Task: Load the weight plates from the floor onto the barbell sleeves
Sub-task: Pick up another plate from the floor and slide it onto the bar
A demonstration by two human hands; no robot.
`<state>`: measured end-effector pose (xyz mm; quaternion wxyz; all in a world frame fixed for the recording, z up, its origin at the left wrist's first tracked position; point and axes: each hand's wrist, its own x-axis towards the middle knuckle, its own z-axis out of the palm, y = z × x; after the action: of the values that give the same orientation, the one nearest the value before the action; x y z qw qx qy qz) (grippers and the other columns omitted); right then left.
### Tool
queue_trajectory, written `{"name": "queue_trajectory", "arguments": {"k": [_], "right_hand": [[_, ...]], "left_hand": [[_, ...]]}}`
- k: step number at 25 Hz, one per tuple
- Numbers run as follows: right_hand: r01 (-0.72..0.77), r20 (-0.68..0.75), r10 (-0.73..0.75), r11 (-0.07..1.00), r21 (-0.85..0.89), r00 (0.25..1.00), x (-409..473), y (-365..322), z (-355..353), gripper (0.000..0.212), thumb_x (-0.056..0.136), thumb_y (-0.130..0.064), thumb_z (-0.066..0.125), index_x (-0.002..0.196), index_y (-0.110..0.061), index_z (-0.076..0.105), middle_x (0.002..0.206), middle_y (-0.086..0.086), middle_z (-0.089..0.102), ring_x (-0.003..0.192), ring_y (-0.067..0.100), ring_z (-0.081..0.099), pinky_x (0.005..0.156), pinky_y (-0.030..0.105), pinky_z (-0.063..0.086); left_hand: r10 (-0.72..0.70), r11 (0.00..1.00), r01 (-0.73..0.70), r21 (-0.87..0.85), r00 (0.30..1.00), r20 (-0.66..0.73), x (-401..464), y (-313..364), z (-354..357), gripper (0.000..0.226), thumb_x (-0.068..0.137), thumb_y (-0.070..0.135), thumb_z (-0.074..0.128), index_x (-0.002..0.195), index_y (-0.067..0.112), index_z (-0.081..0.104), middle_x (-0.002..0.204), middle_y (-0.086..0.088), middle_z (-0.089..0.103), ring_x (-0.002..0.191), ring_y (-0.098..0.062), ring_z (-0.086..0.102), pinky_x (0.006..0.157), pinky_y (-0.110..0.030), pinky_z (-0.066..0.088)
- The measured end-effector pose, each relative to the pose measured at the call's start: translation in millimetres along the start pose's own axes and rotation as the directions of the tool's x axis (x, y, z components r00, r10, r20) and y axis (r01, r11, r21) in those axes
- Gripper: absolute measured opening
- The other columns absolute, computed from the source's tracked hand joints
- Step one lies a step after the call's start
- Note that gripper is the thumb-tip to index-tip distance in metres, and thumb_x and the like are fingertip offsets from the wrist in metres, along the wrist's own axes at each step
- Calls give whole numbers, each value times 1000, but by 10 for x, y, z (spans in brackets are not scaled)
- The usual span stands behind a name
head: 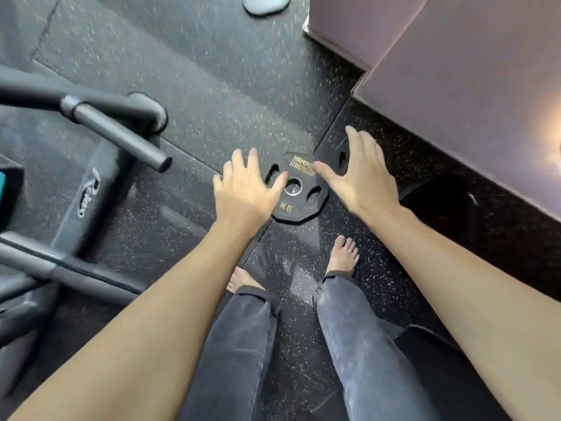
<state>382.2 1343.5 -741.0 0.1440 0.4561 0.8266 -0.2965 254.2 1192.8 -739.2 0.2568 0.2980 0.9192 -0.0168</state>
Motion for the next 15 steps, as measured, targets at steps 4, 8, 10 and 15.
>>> {"name": "queue_trajectory", "arguments": {"k": [4,8,10,15], "right_hand": [[-110,-6,110,994,-5,994,523,411,1034,98,85,-70,54,158,-22,10,161,10,19,145,35,22,103,50,41],[-235,26,235,972,-6,972,895,679,1833,105,83,-69,59,158,-21,3,156,12,22,135,38,31,95,47,44],[-267,37,267,964,-4,963,1042,759,2135,106,83,-70,59,158,-20,3,153,12,25,132,36,33,94,47,45],[-294,20,294,956,9,956,1374,812,2719,108,82,-71,59,158,-18,4,149,13,28,130,37,35,86,42,44]], "left_hand": [[-7,1000,5,24,995,100,632,-39,1006,81,94,63,46,155,12,27,157,-14,31,137,-35,41,107,-53,39],[3,1000,-5,18,991,134,1070,-124,1783,80,93,54,57,153,9,29,151,-16,37,132,-37,45,100,-54,45],[23,1000,-23,2,993,119,1230,-176,2091,78,91,50,61,150,7,33,145,-17,41,126,-39,48,96,-53,47],[-22,1000,20,18,990,142,1626,-206,2599,72,89,51,64,143,12,36,138,-12,42,127,-34,46,92,-52,45]]}}
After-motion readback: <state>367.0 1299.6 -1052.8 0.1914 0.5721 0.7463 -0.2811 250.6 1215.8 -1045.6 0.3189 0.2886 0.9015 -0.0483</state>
